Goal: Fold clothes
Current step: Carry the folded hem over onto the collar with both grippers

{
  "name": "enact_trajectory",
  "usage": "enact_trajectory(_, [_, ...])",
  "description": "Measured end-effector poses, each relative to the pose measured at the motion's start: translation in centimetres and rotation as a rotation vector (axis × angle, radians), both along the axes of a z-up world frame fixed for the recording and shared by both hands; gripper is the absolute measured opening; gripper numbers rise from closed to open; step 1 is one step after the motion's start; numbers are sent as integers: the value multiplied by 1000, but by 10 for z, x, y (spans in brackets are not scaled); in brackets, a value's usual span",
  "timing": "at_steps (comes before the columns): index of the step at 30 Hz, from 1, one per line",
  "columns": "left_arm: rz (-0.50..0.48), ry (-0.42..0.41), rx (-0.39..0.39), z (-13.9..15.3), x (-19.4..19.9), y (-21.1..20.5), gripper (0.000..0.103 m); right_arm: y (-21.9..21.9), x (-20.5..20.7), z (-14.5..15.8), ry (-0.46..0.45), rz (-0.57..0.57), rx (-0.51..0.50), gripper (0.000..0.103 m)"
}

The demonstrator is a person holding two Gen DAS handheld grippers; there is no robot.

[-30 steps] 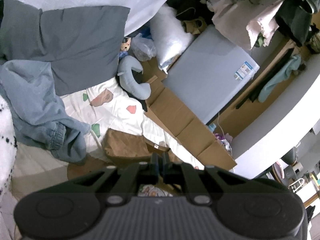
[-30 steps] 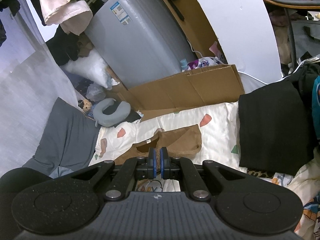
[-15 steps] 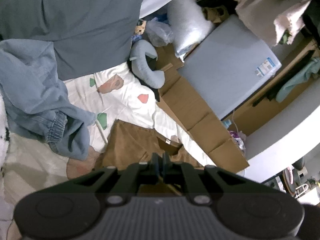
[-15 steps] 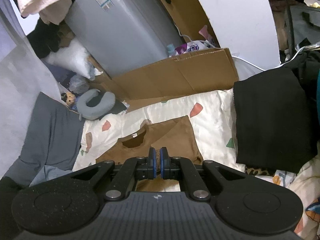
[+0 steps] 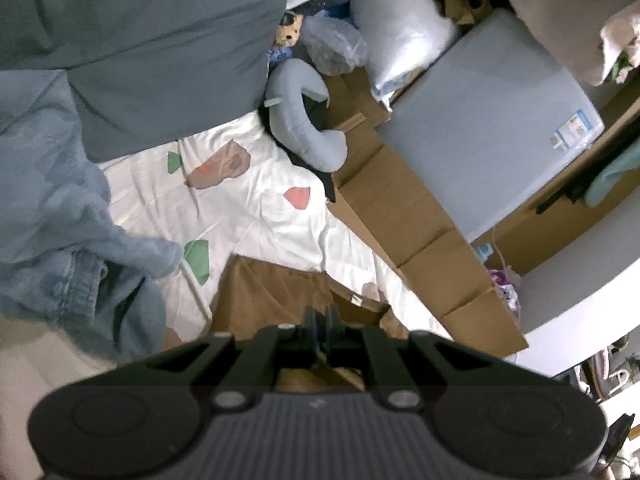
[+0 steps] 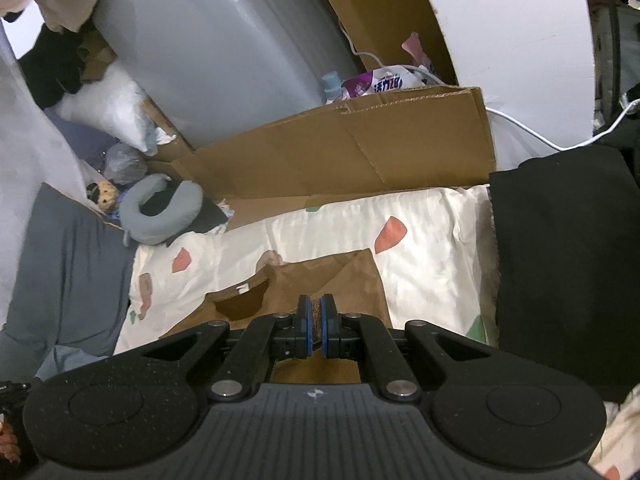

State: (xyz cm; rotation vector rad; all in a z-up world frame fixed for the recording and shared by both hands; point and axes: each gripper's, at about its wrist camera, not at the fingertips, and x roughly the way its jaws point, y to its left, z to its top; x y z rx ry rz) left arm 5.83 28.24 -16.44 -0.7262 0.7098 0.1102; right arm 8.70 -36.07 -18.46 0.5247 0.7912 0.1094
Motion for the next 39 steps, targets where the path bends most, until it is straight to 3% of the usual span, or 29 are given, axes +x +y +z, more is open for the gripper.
enact_trajectory(11, [-24, 55, 24, -54, 72, 21, 3, 16, 85, -55, 49, 6, -47, 2])
enact_trajectory(22, [-43, 98, 44, -131, 133, 34, 3, 33, 161, -127, 131, 42, -117, 2])
enact_trajectory(28, [-65, 106, 96, -169, 159, 38, 4, 39, 194, -163, 144, 58, -140, 2])
enact_trajectory(33, [-44, 75, 85, -197, 168, 46, 5, 39, 210, -196, 132, 53, -115, 3])
enact_trajectory(37, [-26, 65, 116, -202, 161, 44, 13, 39, 215, -213, 187, 67, -120, 6])
enact_trajectory(38, [-26, 67, 116, -202, 160, 43, 13, 40, 215, -213, 186, 72, -118, 8])
enact_trajectory(39, [-32, 64, 118, -203, 158, 42, 16, 40, 214, -211, 181, 75, -117, 16])
